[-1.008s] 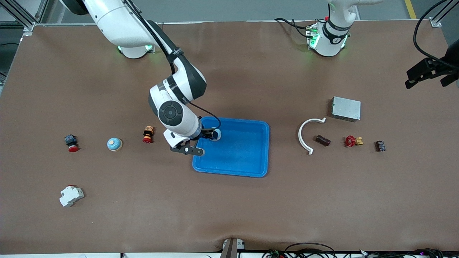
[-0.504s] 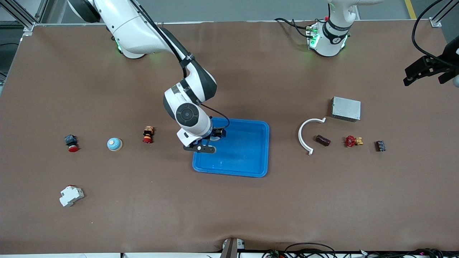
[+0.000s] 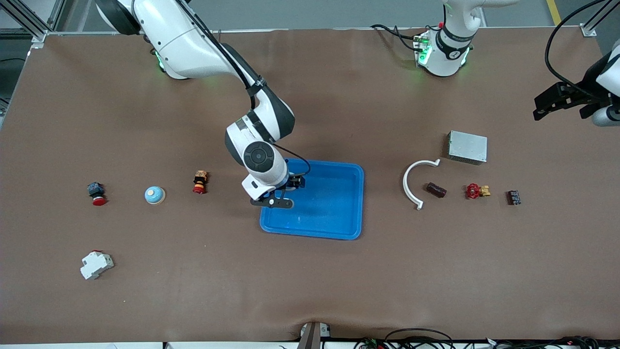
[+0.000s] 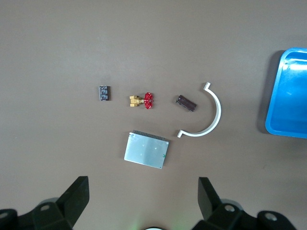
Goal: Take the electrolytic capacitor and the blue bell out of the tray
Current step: 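Reach the right gripper to the remaining bell in the tray and grasp it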
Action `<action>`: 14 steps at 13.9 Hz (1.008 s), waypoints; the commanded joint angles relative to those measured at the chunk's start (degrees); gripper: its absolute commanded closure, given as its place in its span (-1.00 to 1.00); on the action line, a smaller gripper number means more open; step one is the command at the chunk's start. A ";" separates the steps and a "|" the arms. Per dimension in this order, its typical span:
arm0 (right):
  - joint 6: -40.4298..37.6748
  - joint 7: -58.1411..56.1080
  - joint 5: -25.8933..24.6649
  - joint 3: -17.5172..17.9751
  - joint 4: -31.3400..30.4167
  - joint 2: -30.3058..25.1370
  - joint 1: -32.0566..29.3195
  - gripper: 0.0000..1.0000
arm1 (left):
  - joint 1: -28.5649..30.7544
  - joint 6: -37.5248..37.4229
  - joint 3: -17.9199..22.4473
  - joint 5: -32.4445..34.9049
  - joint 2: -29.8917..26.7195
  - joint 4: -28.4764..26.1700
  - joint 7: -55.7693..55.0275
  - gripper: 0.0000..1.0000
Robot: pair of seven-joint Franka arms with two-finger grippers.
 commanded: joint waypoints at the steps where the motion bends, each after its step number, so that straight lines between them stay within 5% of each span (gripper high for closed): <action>1: 0.23 0.26 -0.77 -0.39 1.04 1.12 0.49 -1.00 | 0.09 0.86 -0.19 -0.61 0.15 0.07 -0.07 -1.00; 14: 2.87 0.53 -0.16 -0.22 1.04 3.23 1.81 -1.00 | 0.79 1.47 0.25 -0.26 -0.20 0.16 -0.43 -1.00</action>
